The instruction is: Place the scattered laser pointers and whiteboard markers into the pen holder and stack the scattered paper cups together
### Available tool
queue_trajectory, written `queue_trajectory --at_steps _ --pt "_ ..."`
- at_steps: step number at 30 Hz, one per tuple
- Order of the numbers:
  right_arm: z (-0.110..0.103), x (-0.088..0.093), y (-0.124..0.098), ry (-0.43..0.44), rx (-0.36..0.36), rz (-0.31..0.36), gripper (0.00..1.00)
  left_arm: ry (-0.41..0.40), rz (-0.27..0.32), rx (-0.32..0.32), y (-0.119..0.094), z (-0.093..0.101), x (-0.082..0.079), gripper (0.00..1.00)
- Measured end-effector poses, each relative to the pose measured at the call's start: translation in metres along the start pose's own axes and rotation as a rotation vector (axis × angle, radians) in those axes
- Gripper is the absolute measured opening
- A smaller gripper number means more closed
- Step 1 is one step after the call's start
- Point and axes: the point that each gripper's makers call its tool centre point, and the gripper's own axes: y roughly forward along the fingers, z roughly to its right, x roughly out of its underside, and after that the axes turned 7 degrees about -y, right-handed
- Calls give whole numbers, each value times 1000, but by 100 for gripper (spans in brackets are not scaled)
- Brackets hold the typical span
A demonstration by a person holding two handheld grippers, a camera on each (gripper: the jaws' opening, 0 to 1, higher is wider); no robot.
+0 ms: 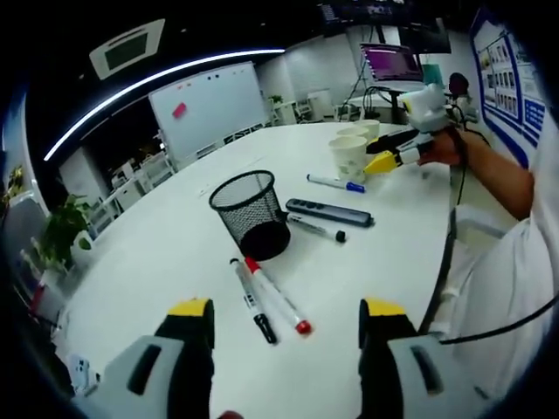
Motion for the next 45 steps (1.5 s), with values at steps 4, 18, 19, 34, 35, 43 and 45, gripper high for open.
queue_trajectory --at_steps 4,18,19,34,35,43,45 --pt "-2 -1 3 -13 -3 5 53 8 -8 -1 0 0 2 68" --pt "4 -1 15 -21 25 20 51 17 -10 0 0 -2 2 68" --pt "5 -3 16 -21 33 27 50 17 -9 1 0 -2 2 68" --pt "-8 0 25 -13 21 43 49 29 -10 -6 -1 -4 0 68" --pt "-8 0 25 -8 23 44 49 29 -10 -6 -1 -4 0 68" --pt "-9 -1 31 1 5 62 47 29 -7 -10 -2 -5 0 67" --pt "-10 -2 32 13 2 69 46 29 -2 -10 -2 -5 -1 67"
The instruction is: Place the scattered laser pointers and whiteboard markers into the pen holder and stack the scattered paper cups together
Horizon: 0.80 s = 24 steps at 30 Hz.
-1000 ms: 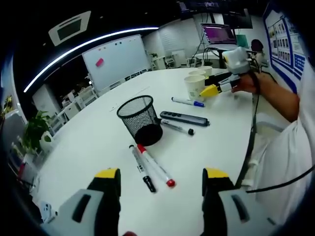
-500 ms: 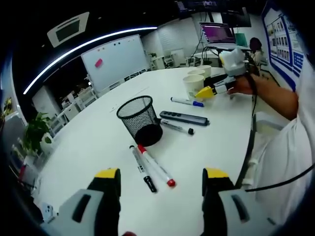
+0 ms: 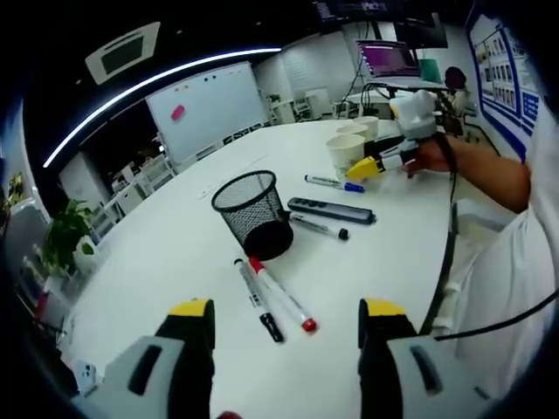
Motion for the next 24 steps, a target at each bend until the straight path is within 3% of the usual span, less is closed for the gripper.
queue_trajectory --at_steps 4,13,17,24 --pt "4 5 1 13 15 -17 41 -2 5 -3 0 -1 -2 67" --pt "0 4 -2 20 8 -3 40 0 -20 1 3 -2 5 66" --pt "-3 4 -1 7 -9 -2 40 -10 19 -3 1 -3 -4 66" --pt "-3 3 -2 10 -10 3 40 -9 15 -9 2 -3 -3 66"
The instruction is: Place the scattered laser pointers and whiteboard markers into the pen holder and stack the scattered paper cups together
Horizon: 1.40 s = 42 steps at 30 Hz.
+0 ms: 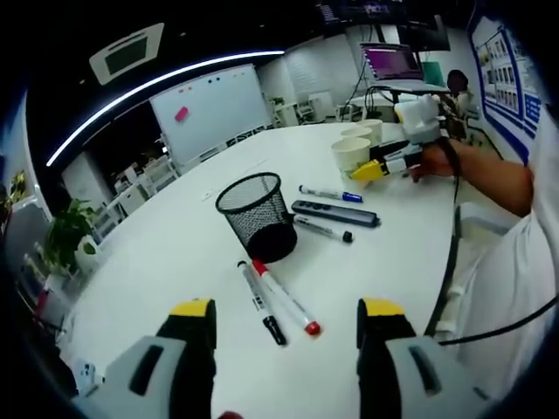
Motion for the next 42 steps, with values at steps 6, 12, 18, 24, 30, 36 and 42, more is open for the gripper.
queue_trajectory --at_steps 6,12,18,24,30,36,42 --pt "-2 -7 -4 -3 10 14 40 3 -5 4 0 1 1 66" --pt "0 -8 -3 -23 4 20 40 2 -7 8 1 3 2 66" --pt "-2 -12 -2 -42 -3 21 40 -5 0 17 1 4 1 66" --pt "-5 -18 0 -79 -16 14 40 -5 0 10 0 1 -1 66" --pt "-4 -31 -3 -105 -13 33 40 -4 21 10 -1 0 -8 66" --pt "1 -40 -7 -100 -7 51 40 -12 23 9 5 -2 -10 66" --pt "-1 -53 -17 -113 5 80 40 -8 20 20 6 2 -9 66"
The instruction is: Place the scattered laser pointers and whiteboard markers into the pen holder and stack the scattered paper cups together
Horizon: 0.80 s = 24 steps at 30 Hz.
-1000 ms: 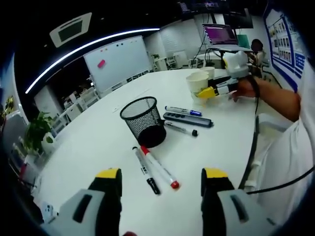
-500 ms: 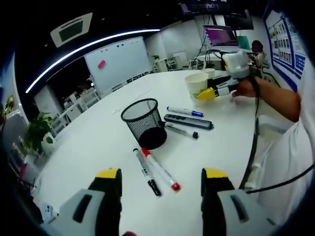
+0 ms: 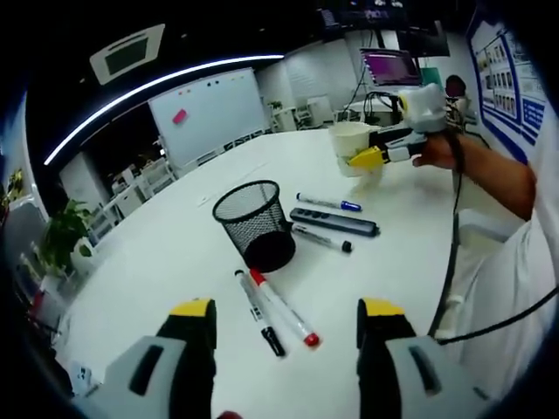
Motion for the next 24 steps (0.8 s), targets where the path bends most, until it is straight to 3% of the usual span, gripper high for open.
queue_trajectory --at_steps 24 --pt "29 -36 -8 -6 35 86 40 7 14 -4 -2 -1 -8 66"
